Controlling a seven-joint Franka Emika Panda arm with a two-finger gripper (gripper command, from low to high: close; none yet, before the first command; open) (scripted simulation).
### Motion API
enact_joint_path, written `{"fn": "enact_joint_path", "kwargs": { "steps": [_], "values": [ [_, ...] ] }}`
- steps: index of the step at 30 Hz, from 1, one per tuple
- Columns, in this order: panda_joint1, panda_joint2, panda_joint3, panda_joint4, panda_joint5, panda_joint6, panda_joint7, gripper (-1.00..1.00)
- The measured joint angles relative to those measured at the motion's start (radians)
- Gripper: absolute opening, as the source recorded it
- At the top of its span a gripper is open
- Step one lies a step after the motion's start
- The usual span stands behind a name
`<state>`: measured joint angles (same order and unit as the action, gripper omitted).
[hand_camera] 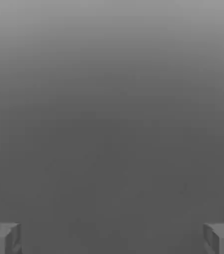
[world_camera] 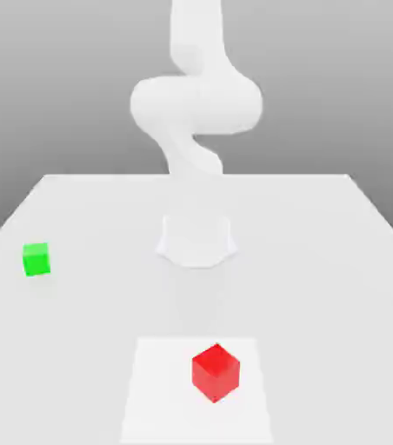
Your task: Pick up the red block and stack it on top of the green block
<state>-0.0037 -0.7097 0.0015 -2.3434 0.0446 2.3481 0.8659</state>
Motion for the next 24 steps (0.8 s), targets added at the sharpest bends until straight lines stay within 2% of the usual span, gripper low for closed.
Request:
{"fn": "enact_joint_path", "kwargs": {
  "steps": [7, 13, 17, 20, 24],
  "values": [
    [-0.014, 0.265, 0.039, -0.125, 0.099, 0.138, 0.215, 0.00],
    [-0.040, 0.483, 0.103, -0.230, 0.116, 0.256, 0.440, 0.00],
    [-0.056, 0.626, 0.134, -0.301, 0.062, 0.339, 0.637, 0.00],
    [-0.060, 0.731, 0.133, -0.354, -0.029, 0.401, 0.820, 0.00],
    [-0.040, 0.873, 0.098, -0.352, -0.107, 0.513, 0.911, 0.00]
  ]
}}
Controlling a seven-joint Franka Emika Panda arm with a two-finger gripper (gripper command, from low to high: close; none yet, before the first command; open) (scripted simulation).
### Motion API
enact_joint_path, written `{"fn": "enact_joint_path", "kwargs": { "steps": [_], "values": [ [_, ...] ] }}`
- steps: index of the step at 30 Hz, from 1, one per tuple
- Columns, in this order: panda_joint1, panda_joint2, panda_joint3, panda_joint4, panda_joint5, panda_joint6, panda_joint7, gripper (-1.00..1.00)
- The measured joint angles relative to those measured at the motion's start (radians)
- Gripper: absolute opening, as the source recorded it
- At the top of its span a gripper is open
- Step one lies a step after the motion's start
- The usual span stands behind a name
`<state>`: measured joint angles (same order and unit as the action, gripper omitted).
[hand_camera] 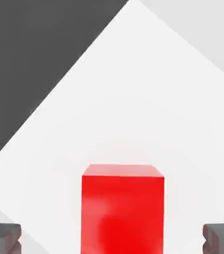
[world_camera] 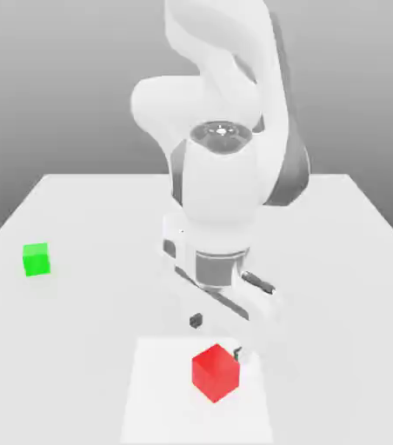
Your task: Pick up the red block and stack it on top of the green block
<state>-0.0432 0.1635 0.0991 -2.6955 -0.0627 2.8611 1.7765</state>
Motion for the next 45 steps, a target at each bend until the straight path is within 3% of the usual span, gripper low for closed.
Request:
{"fn": "enact_joint_path", "kwargs": {
  "steps": [2, 3, 10, 16, 19, 33, 45],
  "values": [
    [0.019, 0.072, -0.024, 0.010, -0.022, 0.061, 0.018, 0.00],
    [0.026, 0.102, -0.033, 0.013, -0.028, 0.085, 0.024, -1.00],
    [0.027, 0.105, -0.034, 0.014, -0.031, 0.091, 0.027, -1.00],
    [0.009, -0.085, -0.007, -0.015, 0.036, -0.070, -0.028, -1.00],
    [-0.089, -0.160, -0.051, -0.026, 0.023, -0.121, -0.123, -1.00],
    [-0.460, -0.391, -0.411, -0.094, -0.141, -0.244, -0.641, -1.00],
    [-0.739, -0.411, -0.750, -0.173, -0.259, -0.208, -1.075, -1.00]
  ]
}}
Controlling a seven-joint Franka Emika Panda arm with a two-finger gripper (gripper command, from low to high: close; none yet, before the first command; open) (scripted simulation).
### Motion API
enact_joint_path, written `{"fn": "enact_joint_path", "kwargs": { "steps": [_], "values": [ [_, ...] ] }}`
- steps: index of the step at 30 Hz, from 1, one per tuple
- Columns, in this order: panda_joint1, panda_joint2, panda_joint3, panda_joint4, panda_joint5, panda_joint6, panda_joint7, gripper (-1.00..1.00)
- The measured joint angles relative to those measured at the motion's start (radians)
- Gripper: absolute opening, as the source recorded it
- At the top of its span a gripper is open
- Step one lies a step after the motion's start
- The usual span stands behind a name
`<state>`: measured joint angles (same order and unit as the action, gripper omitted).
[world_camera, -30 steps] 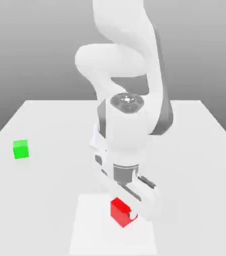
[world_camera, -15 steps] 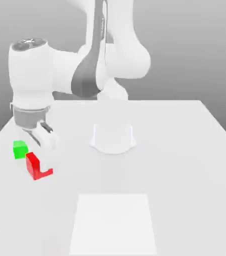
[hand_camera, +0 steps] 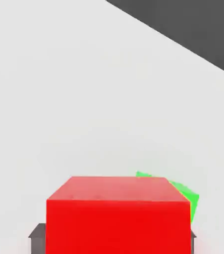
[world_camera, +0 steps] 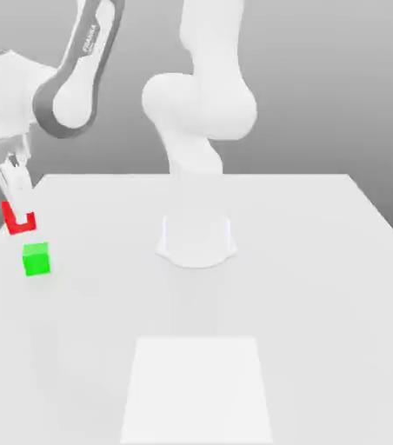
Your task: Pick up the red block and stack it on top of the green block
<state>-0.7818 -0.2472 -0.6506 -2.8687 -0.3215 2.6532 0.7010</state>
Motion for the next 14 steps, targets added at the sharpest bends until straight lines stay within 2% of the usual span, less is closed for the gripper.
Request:
{"fn": "enact_joint_path", "kwargs": {
  "steps": [4, 7, 10, 12, 13, 14],
  "values": [
    [0.030, 0.083, -0.043, -0.004, 0.066, 0.085, -0.068, -1.00],
    [0.074, 0.158, -0.065, -0.005, 0.163, 0.153, -0.135, -1.00],
    [0.113, 0.242, -0.051, -0.004, 0.330, 0.218, -0.252, -1.00],
    [0.090, 0.300, 0.009, 0.000, 0.471, 0.256, -0.352, -1.00],
    [0.080, 0.315, 0.026, 0.001, 0.508, 0.266, -0.378, 1.00],
    [0.080, 0.315, 0.026, 0.001, 0.508, 0.265, -0.378, 1.00]
  ]
}}
